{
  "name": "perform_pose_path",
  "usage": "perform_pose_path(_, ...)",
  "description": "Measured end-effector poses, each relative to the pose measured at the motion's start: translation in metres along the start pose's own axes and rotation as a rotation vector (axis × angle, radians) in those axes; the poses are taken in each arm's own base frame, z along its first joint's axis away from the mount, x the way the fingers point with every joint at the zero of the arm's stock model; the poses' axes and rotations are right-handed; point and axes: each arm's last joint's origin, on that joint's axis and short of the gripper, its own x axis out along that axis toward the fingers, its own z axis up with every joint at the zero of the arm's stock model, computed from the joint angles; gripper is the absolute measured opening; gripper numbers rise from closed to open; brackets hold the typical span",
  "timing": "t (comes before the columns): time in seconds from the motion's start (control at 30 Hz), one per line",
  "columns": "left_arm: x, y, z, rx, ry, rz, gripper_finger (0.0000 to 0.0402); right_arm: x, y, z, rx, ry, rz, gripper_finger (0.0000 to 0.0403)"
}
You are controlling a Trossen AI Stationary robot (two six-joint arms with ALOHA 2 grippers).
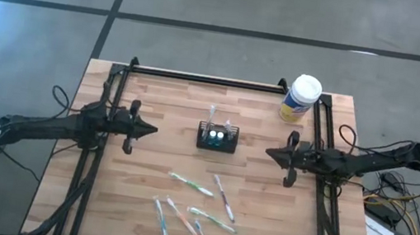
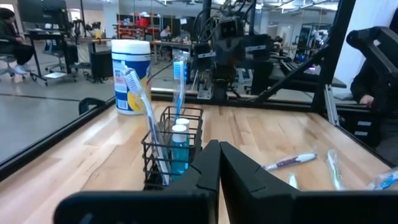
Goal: Pick & Place toothbrushing station
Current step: Put the purple toothbrush into the black organizer
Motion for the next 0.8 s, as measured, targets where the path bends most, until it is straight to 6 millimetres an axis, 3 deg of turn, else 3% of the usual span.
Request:
perform_pose_path(0.4, 0.000, 0.001, 0.000, -0.041, -0.001, 0.026, 0.0012, 0.055, 0.040, 0.027, -0.048, 0.468, -0.067, 0.0008)
perform_pose_path(0.67, 0.000, 0.001, 0.000, -0.043, 0.000, 0.026, 0.0013, 0.102, 0.074, 0.012, -0.112, 0.662, -0.080, 0.0008)
perform_pose_path(0.8, 0.000, 0.001, -0.001, -0.043, 0.000, 0.026, 0.0014, 0.125, 0.086, -0.004, -0.045, 0.726, -0.103, 0.0008)
